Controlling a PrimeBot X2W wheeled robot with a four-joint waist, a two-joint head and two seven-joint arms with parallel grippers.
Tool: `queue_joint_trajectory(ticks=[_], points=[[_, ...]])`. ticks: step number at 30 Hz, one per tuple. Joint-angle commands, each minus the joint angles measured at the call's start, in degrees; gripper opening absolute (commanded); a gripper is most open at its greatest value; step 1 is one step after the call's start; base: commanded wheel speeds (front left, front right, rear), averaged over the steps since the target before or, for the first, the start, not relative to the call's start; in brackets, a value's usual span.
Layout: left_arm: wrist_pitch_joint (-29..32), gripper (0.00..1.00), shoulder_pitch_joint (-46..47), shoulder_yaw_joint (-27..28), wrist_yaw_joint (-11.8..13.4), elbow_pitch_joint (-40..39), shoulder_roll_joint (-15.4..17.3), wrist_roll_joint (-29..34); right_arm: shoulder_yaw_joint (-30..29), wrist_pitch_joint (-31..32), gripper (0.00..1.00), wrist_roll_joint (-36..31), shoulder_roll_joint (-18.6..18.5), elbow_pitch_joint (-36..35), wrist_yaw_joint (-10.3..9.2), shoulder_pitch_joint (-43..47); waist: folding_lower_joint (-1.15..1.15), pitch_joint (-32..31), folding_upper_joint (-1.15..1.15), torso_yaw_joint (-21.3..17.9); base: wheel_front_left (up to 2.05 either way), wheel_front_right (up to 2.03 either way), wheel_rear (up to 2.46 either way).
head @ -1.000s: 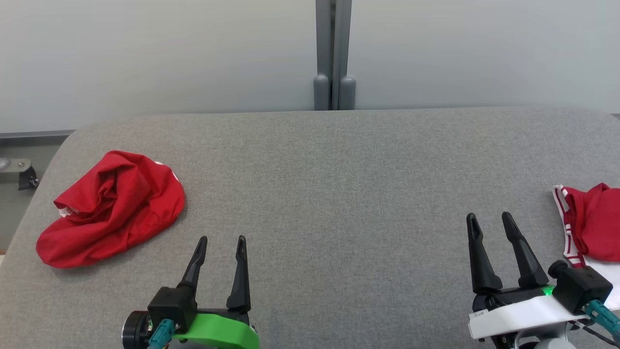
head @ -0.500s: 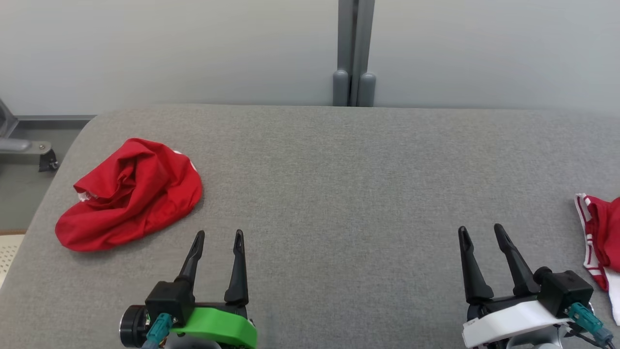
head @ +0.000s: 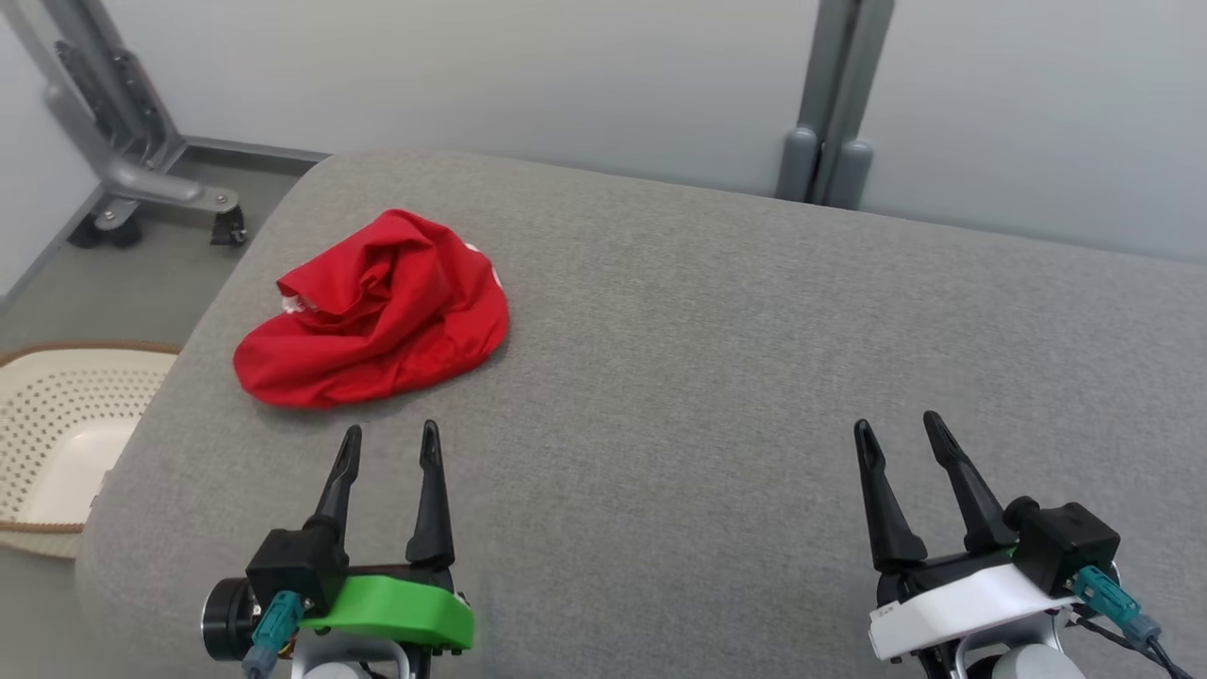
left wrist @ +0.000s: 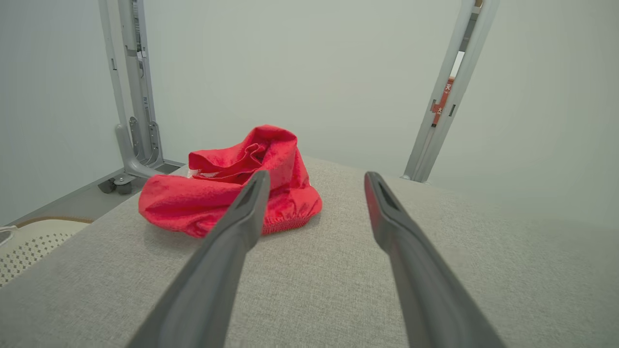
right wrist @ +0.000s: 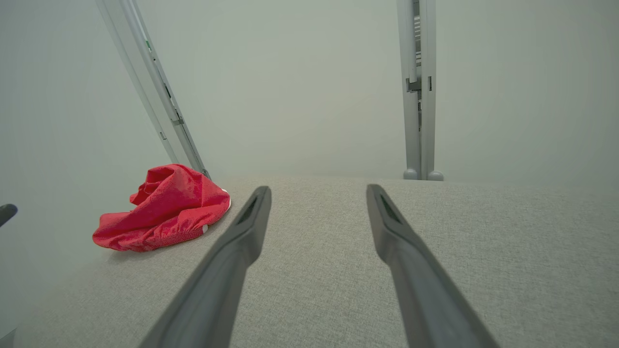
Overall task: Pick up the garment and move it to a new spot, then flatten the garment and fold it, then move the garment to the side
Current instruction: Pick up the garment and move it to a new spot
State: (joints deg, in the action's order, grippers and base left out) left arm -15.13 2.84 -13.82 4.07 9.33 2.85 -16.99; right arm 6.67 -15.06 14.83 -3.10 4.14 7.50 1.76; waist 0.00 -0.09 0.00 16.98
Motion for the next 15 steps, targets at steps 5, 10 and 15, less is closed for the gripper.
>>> queue_joint_trajectory(ticks=[5,10,15], points=[[0.0,1.0,1.1,0.6,0.1,0.0,0.1,0.2,0.8,-0.2,1.0,-0.1,0.0,0.5,-0.03,-1.1,0.0,1.2,0.0,7.3,0.0,0.0,0.0],[0.0,1.0,1.3,1.0,0.3,-0.7,0.1,-0.3,1.2,-0.2,1.0,0.5,0.0,1.1,-0.03,-1.9,0.0,1.7,0.0,9.7,0.0,0.0,0.0],[0.0,1.0,1.3,1.6,0.2,-1.5,0.1,-0.7,1.6,-0.2,1.0,0.4,-0.1,1.5,-0.03,-2.5,0.0,2.1,0.0,10.3,0.0,0.0,0.0]])
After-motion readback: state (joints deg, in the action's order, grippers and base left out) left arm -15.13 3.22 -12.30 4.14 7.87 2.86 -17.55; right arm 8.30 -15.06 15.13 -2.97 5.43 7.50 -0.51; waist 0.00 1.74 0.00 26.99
